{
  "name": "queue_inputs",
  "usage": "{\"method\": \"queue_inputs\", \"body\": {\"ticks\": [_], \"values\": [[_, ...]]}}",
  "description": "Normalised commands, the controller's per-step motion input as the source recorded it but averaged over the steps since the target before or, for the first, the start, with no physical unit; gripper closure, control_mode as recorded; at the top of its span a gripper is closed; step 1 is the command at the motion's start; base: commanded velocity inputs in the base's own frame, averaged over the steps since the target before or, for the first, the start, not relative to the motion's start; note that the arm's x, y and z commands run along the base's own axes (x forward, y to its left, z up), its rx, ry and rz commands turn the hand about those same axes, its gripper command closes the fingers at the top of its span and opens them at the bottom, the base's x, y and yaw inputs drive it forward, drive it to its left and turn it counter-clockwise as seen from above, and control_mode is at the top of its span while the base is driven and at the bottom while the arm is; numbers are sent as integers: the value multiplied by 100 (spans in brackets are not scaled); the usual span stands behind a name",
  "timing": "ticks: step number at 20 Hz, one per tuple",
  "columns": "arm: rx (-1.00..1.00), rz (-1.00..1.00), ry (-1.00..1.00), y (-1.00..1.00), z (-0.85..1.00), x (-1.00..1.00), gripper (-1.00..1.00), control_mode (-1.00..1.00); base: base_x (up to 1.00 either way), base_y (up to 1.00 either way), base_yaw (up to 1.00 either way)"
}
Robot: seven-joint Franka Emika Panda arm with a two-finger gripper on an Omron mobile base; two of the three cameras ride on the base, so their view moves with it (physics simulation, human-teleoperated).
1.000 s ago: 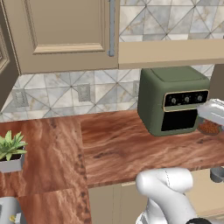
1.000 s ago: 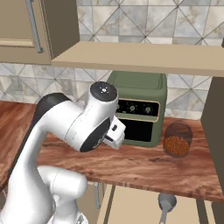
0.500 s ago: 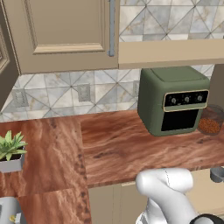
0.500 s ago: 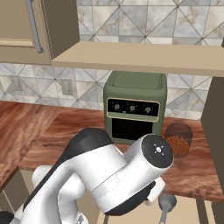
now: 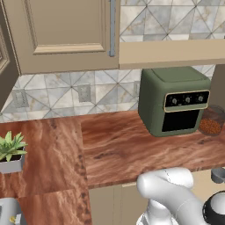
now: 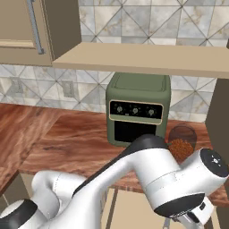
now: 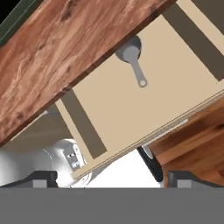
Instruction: Pick the measuring cup from the drawer and place it on the counter.
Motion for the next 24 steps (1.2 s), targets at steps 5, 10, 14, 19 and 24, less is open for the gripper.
{"method": "queue_inputs", "body": {"ticks": [5,10,14,19,24], "values": [[-7,0,13,-46,-69,46,-100,-100,0,0,0],[-13,0,0,-18,-87,56,-100,-100,0,0,0],[-10,6,4,-8,-81,72,-100,-100,0,0,0],[-13,20,1,0,-94,17,-100,-100,0,0,0],[-6,29,0,-1,-80,-8,-100,-100,0,0,0]]}}
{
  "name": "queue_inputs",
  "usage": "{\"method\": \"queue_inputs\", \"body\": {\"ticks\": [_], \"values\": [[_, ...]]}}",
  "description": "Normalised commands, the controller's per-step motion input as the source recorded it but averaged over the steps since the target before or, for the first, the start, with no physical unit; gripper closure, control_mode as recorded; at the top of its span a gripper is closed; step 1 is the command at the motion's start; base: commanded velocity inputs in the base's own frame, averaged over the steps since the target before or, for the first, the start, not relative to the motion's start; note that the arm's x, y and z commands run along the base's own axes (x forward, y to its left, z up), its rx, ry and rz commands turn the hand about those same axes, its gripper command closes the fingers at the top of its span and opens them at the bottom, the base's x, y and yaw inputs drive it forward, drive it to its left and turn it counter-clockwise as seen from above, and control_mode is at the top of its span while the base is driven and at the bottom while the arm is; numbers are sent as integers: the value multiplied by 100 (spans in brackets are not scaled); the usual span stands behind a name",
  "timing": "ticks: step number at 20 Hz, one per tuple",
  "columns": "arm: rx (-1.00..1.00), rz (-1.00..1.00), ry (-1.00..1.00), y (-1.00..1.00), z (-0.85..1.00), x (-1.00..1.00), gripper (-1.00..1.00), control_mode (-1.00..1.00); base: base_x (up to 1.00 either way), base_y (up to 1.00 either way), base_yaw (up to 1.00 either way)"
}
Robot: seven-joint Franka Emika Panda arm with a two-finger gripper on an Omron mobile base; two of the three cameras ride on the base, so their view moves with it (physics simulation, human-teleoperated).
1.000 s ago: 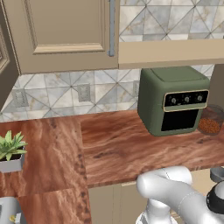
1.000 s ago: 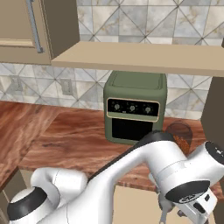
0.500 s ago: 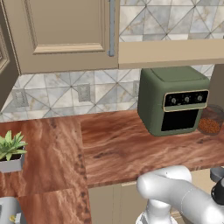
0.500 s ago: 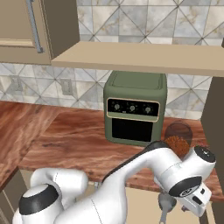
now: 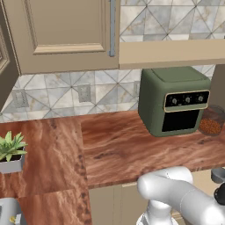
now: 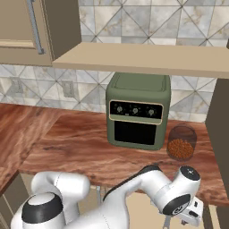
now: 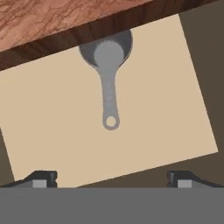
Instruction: Pick the measuring cup from the drawer and place it on the counter.
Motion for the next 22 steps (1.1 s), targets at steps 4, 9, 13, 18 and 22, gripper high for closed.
{"method": "queue_inputs", "body": {"ticks": [4,9,13,18,22], "values": [[-2,29,0,-15,-53,14,-100,-100,0,0,0],[0,25,-1,-26,-47,28,-100,-100,0,0,0],[1,13,-9,-21,-39,31,-100,-100,0,0,0],[7,2,-7,-5,-28,38,-100,-100,0,0,0],[7,0,0,0,-32,45,-100,-100,0,0,0]]}}
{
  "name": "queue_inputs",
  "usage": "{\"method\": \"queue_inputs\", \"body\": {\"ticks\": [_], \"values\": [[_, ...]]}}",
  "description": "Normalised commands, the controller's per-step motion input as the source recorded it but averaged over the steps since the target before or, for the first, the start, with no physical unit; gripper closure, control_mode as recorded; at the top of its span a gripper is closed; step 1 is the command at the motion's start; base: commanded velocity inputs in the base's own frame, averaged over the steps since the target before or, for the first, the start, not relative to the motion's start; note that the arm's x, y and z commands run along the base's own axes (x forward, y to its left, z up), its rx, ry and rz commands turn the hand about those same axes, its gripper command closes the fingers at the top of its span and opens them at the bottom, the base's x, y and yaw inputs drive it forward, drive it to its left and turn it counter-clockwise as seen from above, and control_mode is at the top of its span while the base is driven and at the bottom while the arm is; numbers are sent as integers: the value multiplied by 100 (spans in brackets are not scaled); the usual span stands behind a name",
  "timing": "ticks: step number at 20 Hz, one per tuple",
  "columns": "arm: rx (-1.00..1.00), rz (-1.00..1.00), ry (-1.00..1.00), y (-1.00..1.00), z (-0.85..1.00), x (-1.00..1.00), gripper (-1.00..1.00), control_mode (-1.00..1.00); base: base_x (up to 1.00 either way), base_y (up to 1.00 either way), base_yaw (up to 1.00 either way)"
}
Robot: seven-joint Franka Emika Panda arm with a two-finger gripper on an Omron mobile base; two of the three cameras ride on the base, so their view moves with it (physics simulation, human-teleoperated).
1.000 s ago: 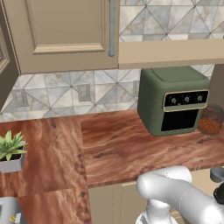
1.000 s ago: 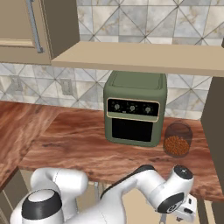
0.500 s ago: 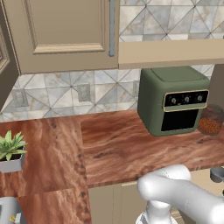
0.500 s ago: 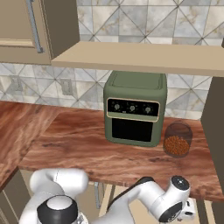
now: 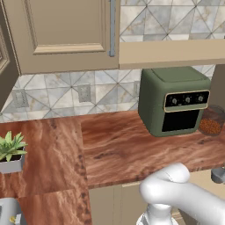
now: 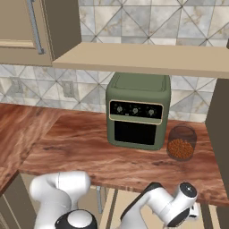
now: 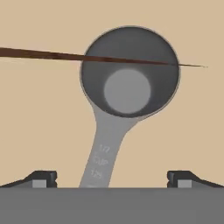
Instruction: Pick the measuring cup from the drawer and place it on the counter.
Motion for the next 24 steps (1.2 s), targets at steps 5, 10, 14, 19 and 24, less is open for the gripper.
{"method": "queue_inputs", "body": {"ticks": [5,10,14,19,24], "values": [[3,0,0,0,-46,36,-100,-100,0,0,0],[0,0,-3,18,-50,7,-100,-100,0,0,0],[0,0,-6,24,-37,1,-100,-100,0,0,0],[0,0,-2,19,-25,-4,100,-100,0,0,0],[3,0,-12,1,6,-68,100,-100,0,0,0]]}}
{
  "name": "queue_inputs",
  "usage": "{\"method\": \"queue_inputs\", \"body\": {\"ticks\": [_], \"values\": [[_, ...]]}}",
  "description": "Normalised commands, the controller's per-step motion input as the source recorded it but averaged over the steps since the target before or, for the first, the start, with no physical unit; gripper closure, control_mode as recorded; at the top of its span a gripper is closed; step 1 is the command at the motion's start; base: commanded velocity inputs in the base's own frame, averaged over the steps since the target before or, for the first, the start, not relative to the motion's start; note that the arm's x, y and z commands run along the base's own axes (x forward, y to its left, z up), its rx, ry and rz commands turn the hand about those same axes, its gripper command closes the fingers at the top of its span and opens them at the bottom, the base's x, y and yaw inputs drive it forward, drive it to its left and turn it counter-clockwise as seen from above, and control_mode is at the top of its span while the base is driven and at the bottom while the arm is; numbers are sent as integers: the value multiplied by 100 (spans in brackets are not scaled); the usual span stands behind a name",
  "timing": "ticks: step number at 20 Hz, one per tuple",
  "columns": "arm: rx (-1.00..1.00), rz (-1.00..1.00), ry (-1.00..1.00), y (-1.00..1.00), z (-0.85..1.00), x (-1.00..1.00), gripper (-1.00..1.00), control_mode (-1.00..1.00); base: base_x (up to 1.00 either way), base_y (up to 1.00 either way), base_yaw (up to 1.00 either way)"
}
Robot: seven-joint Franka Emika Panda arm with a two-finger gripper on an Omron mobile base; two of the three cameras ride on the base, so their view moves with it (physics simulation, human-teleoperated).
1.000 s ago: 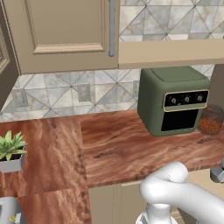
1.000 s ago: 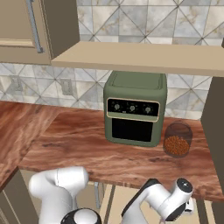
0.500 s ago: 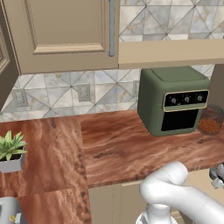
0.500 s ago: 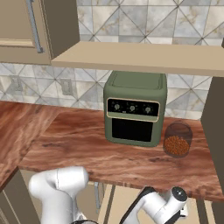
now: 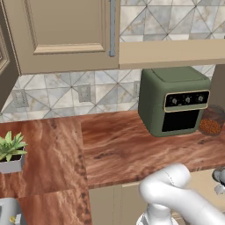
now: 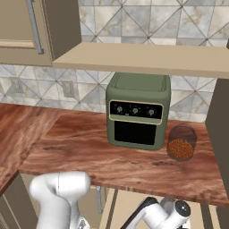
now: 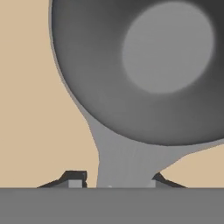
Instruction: Pick the measuring cup from the drawer and place it on the counter.
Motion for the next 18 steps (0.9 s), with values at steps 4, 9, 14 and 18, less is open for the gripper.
{"method": "queue_inputs", "body": {"ticks": [4,9,14,18], "values": [[10,0,-18,0,64,-92,100,-100,0,0,0],[9,0,-9,0,100,-32,100,-100,0,0,0],[4,0,0,0,100,-12,100,-100,0,0,0],[0,0,0,0,100,-2,100,-100,0,0,0]]}}
